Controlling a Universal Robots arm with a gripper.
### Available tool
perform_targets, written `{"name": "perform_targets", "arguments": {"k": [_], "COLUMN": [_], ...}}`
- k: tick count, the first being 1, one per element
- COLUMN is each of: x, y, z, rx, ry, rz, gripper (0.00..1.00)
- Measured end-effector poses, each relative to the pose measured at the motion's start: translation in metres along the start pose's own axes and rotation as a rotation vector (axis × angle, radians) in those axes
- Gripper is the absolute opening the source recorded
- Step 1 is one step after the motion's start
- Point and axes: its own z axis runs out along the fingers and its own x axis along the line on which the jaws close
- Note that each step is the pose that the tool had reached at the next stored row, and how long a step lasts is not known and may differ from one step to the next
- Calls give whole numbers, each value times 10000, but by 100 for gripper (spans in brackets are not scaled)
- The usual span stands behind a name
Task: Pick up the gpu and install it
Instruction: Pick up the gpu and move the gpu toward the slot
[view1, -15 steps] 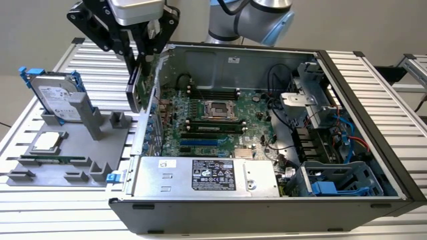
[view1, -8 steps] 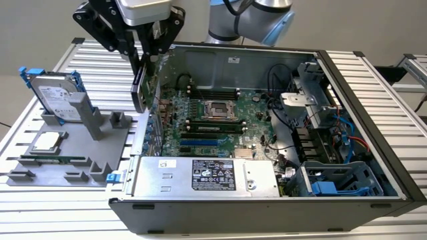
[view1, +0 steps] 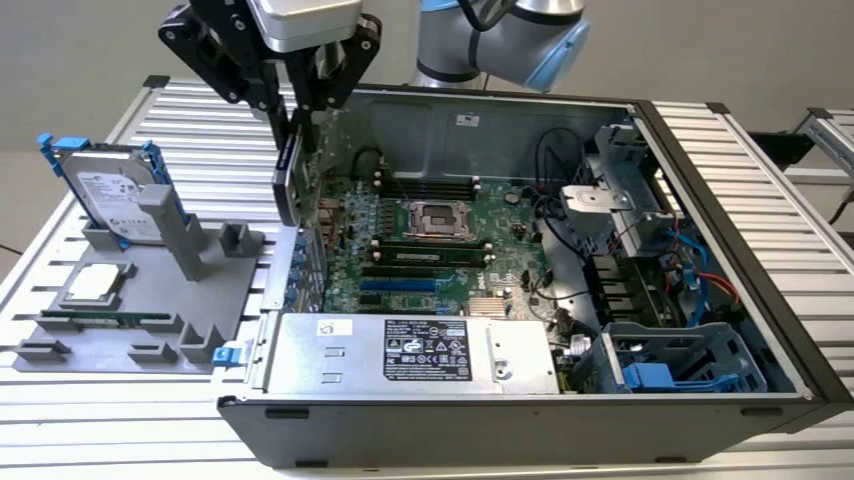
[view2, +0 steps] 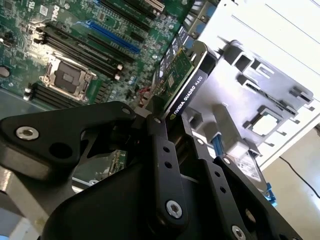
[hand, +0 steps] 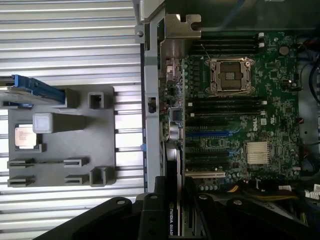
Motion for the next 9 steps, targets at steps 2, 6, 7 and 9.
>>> {"name": "perform_targets", "arguments": {"k": [2, 6, 7, 9], "x": [-16, -46, -53, -69], "y": [1, 2, 3, 4], "z": [0, 2, 2, 2], "rx": [1, 0, 0, 0], "ry": [0, 0, 0, 0], "rz": [0, 0, 0, 0], "gripper": [0, 0, 0, 0]}}
